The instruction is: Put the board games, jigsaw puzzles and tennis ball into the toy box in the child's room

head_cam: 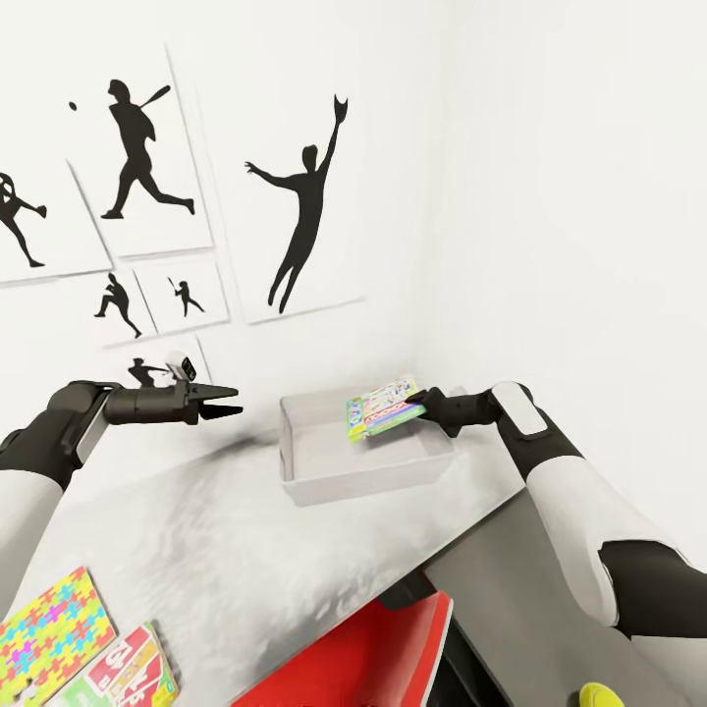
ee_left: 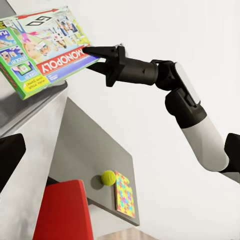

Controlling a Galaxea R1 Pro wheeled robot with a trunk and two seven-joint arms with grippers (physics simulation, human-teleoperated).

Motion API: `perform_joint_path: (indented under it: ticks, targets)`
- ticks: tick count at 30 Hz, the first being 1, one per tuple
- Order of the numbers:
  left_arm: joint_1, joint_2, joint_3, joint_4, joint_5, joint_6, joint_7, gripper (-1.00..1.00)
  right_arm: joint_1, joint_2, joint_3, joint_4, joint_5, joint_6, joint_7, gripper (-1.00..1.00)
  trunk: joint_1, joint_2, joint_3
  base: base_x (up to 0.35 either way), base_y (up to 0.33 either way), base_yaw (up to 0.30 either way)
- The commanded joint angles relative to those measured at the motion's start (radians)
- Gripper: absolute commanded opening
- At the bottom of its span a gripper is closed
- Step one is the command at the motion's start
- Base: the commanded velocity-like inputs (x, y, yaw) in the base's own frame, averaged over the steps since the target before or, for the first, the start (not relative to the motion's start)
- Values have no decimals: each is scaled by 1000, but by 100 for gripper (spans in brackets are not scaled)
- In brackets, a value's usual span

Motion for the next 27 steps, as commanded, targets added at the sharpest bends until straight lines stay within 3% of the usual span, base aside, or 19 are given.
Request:
perform_joint_path:
  ticks: [1, 27]
  targets:
    - [-1, 1, -4, 0, 0, 11, -6, 100, -1, 1, 5, -1, -10, -1, -9, -100, 1, -2, -4, 0, 0, 0]
    - [-2, 4, -4, 0, 0, 11, -6, 100, -1, -2, 6, -9, -9, -3, -13, -100, 1, -2, -37, 0, 0, 0]
